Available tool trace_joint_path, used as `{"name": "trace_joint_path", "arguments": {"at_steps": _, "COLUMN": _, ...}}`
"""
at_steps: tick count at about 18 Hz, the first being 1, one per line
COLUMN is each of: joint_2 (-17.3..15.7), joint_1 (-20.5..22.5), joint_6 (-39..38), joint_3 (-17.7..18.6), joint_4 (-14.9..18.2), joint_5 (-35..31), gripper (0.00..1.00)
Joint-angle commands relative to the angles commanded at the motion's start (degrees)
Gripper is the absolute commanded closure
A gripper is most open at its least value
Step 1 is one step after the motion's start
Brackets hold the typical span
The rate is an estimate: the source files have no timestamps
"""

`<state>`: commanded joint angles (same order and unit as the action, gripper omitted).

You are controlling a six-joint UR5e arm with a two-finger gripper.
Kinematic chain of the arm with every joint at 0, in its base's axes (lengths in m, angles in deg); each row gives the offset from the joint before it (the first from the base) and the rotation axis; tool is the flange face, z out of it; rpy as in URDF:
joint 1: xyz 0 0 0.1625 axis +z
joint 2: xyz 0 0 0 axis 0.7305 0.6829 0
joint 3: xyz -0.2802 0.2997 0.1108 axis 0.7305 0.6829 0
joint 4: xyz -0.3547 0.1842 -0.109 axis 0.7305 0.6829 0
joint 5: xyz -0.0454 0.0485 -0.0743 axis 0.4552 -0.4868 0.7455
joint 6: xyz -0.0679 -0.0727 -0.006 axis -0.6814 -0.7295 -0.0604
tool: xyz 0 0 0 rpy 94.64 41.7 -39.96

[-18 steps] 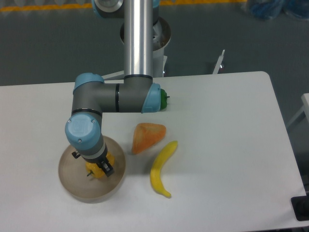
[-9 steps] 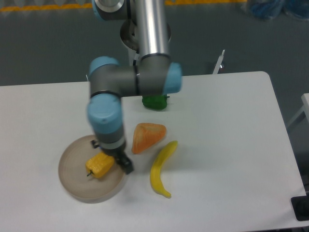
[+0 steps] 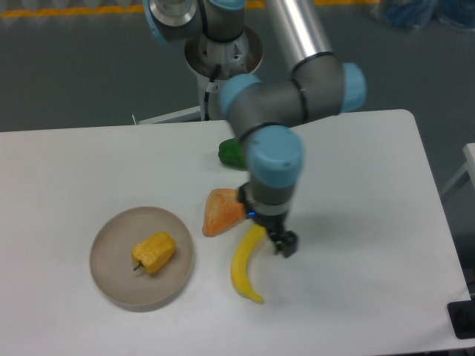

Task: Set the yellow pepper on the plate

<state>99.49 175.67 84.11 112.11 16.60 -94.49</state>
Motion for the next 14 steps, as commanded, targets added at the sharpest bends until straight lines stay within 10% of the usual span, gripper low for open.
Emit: {"name": "trace_joint_path", "arguments": {"at_steps": 14, "joint_2": 0.8, "joint_1": 5.6, "joint_6": 10.0, "joint_3": 0.1, "joint_4": -1.1, "joint_5": 0.0, "gripper": 0.0}}
